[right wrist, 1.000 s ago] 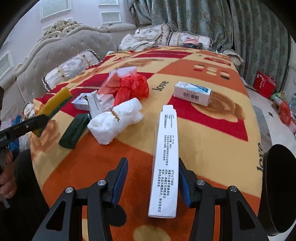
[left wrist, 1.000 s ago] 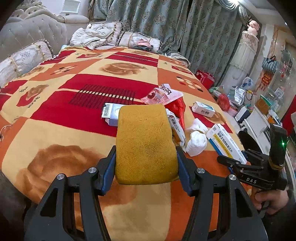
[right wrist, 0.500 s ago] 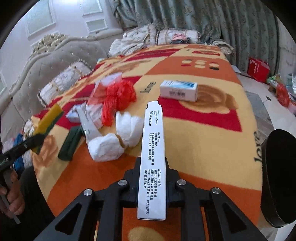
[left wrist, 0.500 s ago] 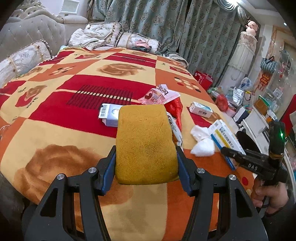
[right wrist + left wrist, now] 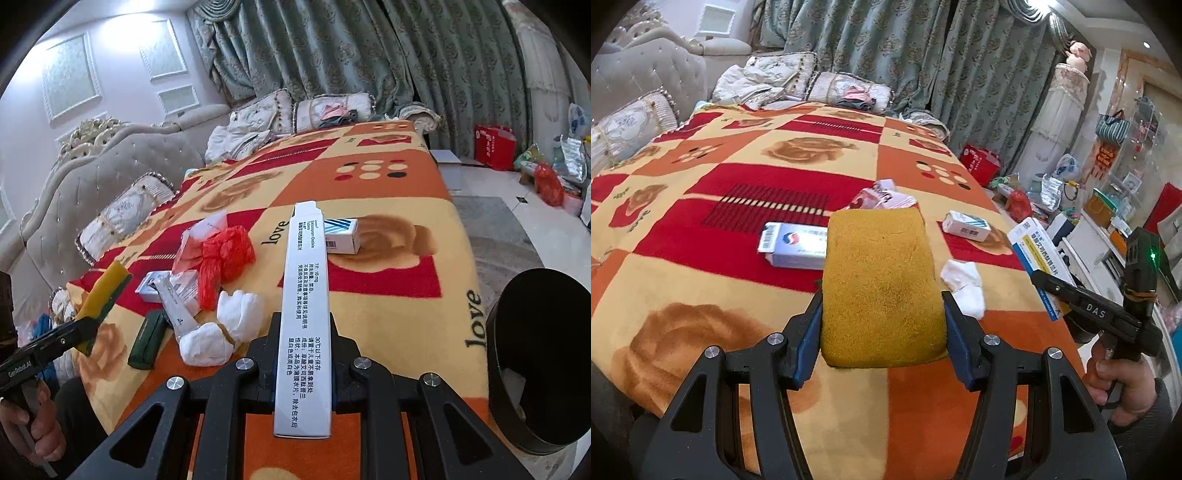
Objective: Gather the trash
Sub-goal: 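Lift the yellow sponge and white medicine box above the blanket with both tools, then carry the sponge and medicine box over the black bin and open both tools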
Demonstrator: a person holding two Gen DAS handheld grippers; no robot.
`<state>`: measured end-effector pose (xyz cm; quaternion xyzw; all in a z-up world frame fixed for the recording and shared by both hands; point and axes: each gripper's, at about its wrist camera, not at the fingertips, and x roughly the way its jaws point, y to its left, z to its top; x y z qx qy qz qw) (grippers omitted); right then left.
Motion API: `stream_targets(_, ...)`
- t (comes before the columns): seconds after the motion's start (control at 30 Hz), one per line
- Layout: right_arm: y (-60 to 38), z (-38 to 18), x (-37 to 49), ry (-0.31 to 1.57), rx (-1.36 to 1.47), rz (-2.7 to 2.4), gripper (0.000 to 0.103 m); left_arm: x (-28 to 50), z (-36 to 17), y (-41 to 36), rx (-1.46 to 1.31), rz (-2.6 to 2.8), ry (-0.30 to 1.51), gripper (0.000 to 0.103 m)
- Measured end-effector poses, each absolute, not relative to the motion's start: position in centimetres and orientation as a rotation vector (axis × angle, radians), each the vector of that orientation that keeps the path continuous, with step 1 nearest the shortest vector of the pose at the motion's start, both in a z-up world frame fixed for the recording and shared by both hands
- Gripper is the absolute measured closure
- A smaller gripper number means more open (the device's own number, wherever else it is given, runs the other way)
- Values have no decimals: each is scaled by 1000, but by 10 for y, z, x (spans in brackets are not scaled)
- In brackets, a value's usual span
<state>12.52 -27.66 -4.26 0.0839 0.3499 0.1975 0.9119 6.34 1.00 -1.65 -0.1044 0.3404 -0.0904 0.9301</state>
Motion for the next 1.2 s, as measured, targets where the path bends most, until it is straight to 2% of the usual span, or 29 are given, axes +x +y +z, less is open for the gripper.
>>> stream_targets(0.67,-318,-30,120,662,195,307,85,93,9,-79,-77,-232,701,46)
stream_targets(1.2,-444,-39,118,681,328,-39,85,120,-3,-182,35,-429,751,46)
